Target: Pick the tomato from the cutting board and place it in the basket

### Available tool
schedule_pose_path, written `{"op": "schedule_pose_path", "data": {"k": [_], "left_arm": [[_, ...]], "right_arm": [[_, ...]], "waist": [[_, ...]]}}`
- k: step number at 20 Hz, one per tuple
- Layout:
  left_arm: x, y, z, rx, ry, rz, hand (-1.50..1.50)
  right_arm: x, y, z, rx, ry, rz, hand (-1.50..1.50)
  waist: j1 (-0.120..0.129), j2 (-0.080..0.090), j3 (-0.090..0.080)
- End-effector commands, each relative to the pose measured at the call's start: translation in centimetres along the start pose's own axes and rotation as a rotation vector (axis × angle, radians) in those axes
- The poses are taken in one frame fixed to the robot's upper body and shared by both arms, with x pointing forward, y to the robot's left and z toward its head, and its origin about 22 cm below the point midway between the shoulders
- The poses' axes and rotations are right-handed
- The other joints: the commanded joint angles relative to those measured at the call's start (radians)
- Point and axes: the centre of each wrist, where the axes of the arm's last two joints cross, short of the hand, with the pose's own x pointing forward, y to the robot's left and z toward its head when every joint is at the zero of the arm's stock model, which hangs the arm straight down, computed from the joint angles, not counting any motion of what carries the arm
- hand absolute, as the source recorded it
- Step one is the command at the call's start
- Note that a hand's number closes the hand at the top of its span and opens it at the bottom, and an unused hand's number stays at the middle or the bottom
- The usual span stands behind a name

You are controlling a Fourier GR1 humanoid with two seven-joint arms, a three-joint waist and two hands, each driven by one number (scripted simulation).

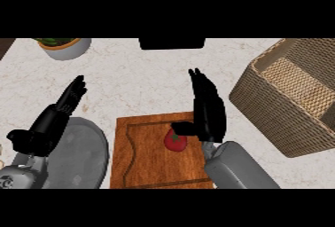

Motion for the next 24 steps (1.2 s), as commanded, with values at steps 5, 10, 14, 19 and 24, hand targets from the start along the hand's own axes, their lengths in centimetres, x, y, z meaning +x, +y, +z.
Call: {"op": "schedule_pose_path", "data": {"k": [5, 10, 14, 19, 24], "left_arm": [[0.4, 0.4, -0.4, -0.009, -0.019, 0.003, 0.0], [0.4, 0.5, -1.2, 0.009, -0.038, 0.003, 0.0], [0.2, 0.1, -0.3, -0.017, -0.022, 0.012, 0.0], [0.8, 1.1, -1.4, 0.015, -0.037, -0.008, 0.0], [0.2, 0.8, -0.5, -0.037, -0.037, 0.019, 0.0]], "right_arm": [[7.4, -2.8, 1.2, 0.311, 0.189, 0.266, -1.5], [10.6, -7.8, 3.3, 0.376, 0.219, 0.26, -1.5], [10.7, -10.7, 4.5, 0.349, 0.246, 0.229, -1.5], [9.8, -12.2, 5.6, 0.32, 0.239, 0.242, -1.5], [8.5, -11.2, 7.0, 0.287, 0.287, 0.174, -1.5]], "waist": [[0.01, 0.004, 0.007], [0.009, 0.011, 0.01], [0.012, 0.008, 0.011], [0.005, 0.015, 0.011], [0.036, 0.024, 0.012]]}}
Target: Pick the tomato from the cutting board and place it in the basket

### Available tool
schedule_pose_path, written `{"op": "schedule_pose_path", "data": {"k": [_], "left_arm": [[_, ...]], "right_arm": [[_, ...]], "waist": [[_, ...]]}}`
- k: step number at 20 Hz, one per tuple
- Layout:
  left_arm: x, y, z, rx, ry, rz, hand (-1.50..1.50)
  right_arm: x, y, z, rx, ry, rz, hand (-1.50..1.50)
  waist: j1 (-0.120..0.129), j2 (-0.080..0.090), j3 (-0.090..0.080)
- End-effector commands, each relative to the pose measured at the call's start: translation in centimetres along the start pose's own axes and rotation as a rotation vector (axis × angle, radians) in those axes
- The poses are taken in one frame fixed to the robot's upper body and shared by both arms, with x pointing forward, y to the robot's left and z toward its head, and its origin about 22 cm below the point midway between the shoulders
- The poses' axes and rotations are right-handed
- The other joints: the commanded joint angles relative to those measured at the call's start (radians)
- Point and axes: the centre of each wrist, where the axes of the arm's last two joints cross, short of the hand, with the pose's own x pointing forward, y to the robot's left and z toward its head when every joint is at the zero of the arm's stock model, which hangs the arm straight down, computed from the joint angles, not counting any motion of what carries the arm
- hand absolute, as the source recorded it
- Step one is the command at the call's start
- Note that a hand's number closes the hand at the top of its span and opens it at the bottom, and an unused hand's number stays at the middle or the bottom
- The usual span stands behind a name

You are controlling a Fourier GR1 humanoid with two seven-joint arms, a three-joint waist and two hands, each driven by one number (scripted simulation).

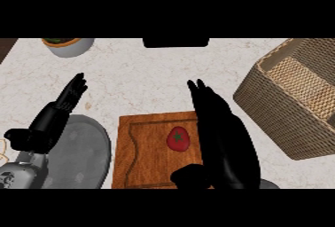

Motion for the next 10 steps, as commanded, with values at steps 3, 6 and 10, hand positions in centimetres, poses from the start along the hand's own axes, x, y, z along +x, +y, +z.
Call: {"op": "schedule_pose_path", "data": {"k": [3, 6, 10], "left_arm": [[-1.2, -0.8, -0.3, -0.019, -0.007, -0.003, 0.0], [0.9, -0.3, -0.5, -0.026, -0.015, -0.001, 0.0], [0.1, -1.0, -0.6, -0.025, -0.015, -0.005, 0.0]], "right_arm": [[-0.4, 0.9, 1.2, -0.016, 0.213, 0.023, -1.5], [-1.5, 3.6, 1.0, -0.035, 0.22, 0.021, -1.5], [-2.9, 5.9, 1.2, -0.049, 0.204, 0.03, -1.5]], "waist": [[0.015, 0.011, 0.001], [0.025, 0.01, 0.002], [0.027, 0.012, 0.002]]}}
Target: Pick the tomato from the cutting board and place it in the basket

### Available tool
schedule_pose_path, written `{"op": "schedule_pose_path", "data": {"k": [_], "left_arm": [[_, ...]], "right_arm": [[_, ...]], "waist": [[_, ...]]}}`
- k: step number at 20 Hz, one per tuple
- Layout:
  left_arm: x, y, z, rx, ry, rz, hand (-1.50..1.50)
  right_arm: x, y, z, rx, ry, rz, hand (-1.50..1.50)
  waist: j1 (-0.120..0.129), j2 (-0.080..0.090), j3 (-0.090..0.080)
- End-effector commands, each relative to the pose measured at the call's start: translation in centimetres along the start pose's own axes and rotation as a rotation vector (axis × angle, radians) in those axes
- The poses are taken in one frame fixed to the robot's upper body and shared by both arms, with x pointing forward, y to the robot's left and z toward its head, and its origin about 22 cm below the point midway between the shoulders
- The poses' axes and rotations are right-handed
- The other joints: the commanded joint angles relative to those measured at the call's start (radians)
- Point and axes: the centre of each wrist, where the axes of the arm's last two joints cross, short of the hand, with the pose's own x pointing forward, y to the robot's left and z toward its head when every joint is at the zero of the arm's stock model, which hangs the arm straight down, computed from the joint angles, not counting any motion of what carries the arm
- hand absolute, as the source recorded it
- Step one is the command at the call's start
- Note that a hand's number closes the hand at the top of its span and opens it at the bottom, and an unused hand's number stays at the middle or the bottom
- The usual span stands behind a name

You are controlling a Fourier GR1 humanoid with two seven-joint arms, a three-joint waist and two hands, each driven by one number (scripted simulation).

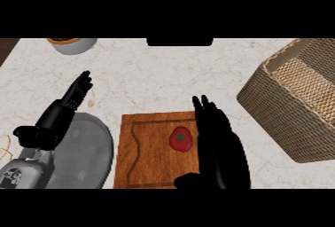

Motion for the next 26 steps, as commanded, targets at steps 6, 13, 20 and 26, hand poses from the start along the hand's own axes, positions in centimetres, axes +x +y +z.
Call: {"op": "schedule_pose_path", "data": {"k": [6, 13, 20, 26], "left_arm": [[0.8, 1.8, 0.4, -0.019, -0.005, 0.02, 0.0], [-0.1, -0.7, 1.0, -0.014, -0.007, 0.012, 0.0], [0.0, 1.1, 1.0, -0.017, -0.007, 0.0, 0.0], [0.4, 0.8, 0.2, -0.021, -0.017, 0.007, 0.0]], "right_arm": [[-2.1, 2.8, -0.9, -0.044, 0.142, 0.015, -1.5], [-0.6, 4.2, -1.4, -0.04, 0.089, -0.011, -1.5], [-0.7, 4.1, -0.5, -0.043, 0.075, -0.043, -1.5], [-0.6, 5.2, -1.5, -0.007, 0.122, 0.035, -1.5]], "waist": [[0.007, 0.002, 0.001], [0.011, 0.002, 0.0], [0.009, 0.002, 0.0], [0.009, 0.002, 0.0]]}}
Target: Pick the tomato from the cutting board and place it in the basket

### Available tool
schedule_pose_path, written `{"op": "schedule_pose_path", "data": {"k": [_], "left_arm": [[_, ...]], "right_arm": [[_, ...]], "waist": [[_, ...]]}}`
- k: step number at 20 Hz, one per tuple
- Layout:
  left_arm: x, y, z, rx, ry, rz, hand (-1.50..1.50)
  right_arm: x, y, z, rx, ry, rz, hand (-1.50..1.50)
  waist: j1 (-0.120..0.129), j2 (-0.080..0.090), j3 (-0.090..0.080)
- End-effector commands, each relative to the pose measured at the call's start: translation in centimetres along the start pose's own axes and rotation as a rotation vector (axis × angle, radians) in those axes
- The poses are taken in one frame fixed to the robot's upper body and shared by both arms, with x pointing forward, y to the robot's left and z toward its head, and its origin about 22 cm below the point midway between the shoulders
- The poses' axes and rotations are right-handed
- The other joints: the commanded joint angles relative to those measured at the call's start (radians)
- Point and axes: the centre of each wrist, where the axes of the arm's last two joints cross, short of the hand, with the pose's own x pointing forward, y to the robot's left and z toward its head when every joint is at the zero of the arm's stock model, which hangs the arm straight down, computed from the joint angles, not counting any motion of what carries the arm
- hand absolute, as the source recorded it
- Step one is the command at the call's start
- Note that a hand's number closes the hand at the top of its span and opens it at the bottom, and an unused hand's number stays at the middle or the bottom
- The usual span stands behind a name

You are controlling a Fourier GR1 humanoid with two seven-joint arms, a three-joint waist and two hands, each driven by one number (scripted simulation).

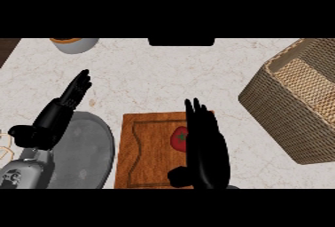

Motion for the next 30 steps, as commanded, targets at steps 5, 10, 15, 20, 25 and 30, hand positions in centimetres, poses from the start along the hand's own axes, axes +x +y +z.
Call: {"op": "schedule_pose_path", "data": {"k": [5, 10, 15, 20, 25, 30], "left_arm": [[-0.1, 0.3, -1.5, 0.017, 0.004, 0.0, 0.0], [-2.4, -0.2, -0.3, 0.004, -0.007, 0.012, 0.0], [-0.5, 1.1, -0.5, 0.003, -0.011, 0.003, 0.0], [-0.1, 0.0, 0.8, -0.007, -0.003, -0.003, 0.0], [0.2, 1.7, 0.0, 0.001, 0.003, -0.001, 0.0], [-1.6, -0.6, -0.4, 0.008, 0.002, -0.018, 0.0]], "right_arm": [[-0.4, 2.5, -1.8, 0.017, 0.11, 0.036, -1.5], [-0.2, 3.0, -1.4, 0.037, 0.127, 0.045, -1.5], [-0.4, 5.2, -1.4, 0.041, 0.161, 0.068, -1.5], [-1.8, 4.8, -4.3, 0.066, 0.201, 0.061, -1.5], [-3.2, 6.3, -3.7, 0.115, 0.205, 0.073, -1.5], [-1.5, 6.0, -4.6, 0.182, 0.196, 0.079, -1.5]], "waist": [[-0.001, 0.002, 0.0], [-0.001, 0.002, 0.0], [0.002, 0.001, 0.0], [0.005, 0.001, 0.0], [0.001, 0.001, 0.0], [0.001, 0.002, 0.0]]}}
